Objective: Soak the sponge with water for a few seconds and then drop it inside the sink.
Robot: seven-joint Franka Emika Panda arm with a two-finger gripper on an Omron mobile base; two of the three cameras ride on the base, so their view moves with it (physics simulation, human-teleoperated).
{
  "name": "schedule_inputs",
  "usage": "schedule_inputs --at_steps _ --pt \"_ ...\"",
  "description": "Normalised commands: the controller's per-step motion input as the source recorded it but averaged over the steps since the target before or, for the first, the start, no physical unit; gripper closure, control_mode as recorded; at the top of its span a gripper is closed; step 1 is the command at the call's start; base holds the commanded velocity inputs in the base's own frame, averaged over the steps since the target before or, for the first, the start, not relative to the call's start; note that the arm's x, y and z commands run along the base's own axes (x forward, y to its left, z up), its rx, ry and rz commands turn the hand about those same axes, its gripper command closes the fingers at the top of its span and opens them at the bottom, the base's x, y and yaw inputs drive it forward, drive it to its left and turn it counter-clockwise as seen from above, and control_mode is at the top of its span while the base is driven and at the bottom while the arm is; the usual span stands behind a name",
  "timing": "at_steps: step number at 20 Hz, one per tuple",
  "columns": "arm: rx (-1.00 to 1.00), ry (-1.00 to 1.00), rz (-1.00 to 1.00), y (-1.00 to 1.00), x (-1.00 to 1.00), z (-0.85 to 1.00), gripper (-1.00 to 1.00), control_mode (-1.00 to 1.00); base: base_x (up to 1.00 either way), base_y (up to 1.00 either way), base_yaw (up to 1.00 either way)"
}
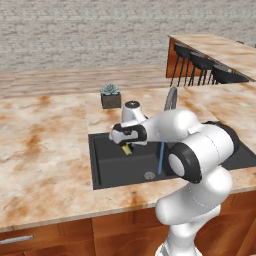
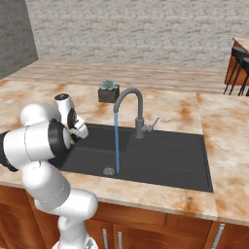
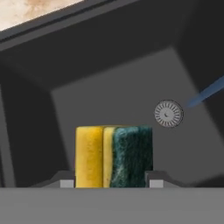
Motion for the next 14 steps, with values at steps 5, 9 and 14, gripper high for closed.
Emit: schedule_inputs --at_steps 5,9,14 --pt "0.0 -0.11 0.05 0.0 0.0 -0.26 1.0 -1.0 0.0 0.0 0.0" --pt "0.0 -0.09 0.04 0.0 0.0 -0.32 1.0 -1.0 0.0 0.0 0.0" --pt "0.0 -0.02 0.0 0.0 -0.02 -0.2 1.0 -1.0 0.0 0.0 0.0"
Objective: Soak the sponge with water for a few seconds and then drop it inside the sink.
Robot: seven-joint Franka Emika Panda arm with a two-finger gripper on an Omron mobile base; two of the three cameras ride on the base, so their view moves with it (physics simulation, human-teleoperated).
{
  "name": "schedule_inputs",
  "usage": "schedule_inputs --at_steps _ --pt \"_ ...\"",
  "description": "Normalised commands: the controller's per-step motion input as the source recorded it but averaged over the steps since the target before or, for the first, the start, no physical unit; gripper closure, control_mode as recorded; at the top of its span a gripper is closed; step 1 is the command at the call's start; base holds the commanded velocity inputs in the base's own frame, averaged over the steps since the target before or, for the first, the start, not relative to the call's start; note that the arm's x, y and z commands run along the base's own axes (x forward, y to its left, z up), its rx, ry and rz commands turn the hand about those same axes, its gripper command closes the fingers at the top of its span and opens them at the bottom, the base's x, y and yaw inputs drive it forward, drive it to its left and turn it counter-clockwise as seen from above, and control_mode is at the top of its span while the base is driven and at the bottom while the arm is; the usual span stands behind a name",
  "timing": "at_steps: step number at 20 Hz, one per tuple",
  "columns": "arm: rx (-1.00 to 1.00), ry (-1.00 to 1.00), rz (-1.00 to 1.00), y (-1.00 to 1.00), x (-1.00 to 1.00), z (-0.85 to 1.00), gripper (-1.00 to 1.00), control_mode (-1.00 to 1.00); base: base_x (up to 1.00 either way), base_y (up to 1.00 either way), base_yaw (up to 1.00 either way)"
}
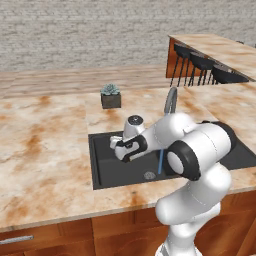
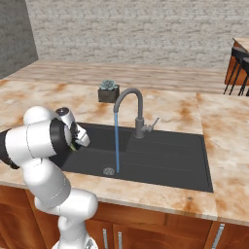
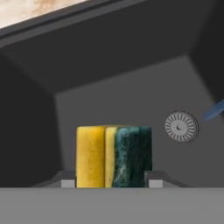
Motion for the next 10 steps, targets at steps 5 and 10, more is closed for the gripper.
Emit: schedule_inputs --at_steps 5,10 --pt "0.0 0.0 0.0 0.0 -0.08 -0.09 1.0 -1.0 0.0 0.0 0.0" --pt "0.0 0.0 0.0 0.0 -0.07 -0.2 1.0 -1.0 0.0 0.0 0.0"
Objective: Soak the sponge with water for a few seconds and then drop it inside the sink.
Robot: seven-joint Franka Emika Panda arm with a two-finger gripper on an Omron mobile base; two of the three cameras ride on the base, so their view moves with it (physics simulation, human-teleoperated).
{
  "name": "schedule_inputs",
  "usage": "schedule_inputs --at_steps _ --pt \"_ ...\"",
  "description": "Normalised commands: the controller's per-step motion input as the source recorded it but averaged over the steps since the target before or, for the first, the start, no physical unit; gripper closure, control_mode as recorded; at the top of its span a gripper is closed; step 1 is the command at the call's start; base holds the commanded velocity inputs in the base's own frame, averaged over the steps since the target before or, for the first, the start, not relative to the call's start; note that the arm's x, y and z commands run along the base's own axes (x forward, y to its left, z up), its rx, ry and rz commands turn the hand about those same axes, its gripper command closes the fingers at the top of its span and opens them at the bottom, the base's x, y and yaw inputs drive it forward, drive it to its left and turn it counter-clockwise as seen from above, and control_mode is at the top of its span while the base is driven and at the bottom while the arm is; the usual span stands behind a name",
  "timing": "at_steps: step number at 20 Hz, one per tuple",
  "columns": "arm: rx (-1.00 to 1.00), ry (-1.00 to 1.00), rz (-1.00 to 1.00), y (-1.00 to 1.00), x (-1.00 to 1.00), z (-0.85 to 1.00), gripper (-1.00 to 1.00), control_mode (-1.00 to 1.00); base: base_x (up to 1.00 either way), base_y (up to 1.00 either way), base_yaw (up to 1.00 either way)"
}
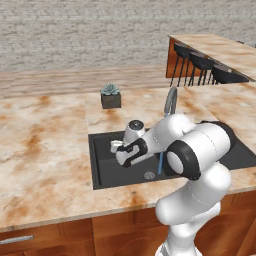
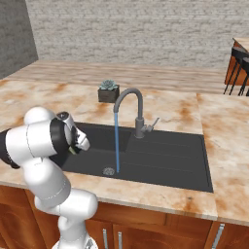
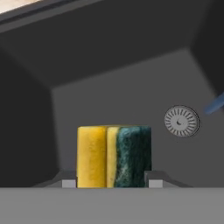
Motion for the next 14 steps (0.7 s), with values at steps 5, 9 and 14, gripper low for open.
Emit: schedule_inputs --at_steps 5,9,14 --pt "0.0 0.0 0.0 0.0 -0.02 -0.31 1.0 -1.0 0.0 0.0 0.0" --pt "0.0 0.0 0.0 0.0 0.0 -0.38 1.0 -1.0 0.0 0.0 0.0" --pt "0.0 0.0 0.0 0.0 0.0 -0.39 1.0 -1.0 0.0 0.0 0.0"
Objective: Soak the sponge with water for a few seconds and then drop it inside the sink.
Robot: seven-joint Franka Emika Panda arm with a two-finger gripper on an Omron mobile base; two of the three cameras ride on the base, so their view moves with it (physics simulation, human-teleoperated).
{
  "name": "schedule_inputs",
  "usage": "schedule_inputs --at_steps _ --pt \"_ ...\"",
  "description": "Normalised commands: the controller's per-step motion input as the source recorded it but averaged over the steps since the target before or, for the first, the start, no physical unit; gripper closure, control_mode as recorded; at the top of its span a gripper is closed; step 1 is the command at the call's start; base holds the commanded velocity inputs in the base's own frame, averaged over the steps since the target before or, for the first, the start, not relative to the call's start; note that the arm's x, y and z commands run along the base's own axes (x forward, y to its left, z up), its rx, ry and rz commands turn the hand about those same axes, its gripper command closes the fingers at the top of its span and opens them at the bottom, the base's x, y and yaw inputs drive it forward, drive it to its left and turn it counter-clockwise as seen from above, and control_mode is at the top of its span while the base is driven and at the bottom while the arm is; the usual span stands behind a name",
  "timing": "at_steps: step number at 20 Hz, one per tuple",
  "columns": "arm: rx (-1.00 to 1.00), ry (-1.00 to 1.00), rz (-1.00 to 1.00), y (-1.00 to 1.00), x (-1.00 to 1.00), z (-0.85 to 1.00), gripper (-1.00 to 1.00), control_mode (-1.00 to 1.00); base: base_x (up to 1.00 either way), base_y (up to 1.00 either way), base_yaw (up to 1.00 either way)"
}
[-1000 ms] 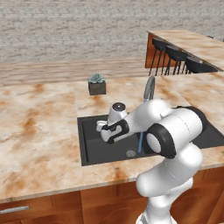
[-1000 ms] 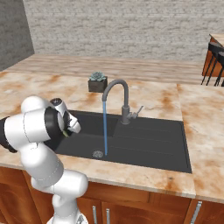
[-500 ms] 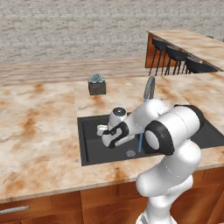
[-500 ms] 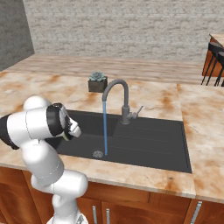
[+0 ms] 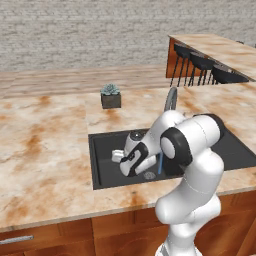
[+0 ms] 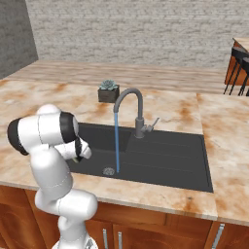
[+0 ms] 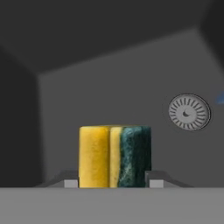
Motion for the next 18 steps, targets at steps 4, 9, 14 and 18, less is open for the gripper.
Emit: schedule_inputs --at_steps 4,9,14,18 --pt "0.0 0.0 0.0 0.0 0.0 -0.33 1.0 -1.0 0.0 0.0 0.0" --pt "0.0 -0.01 0.0 0.0 0.0 -0.23 1.0 -1.0 0.0 0.0 0.0" --pt "0.0 0.0 0.0 0.0 0.0 -0.24 1.0 -1.0 0.0 0.0 0.0" --pt "0.0 0.0 0.0 0.0 0.0 -0.38 1.0 -1.0 0.0 0.0 0.0"
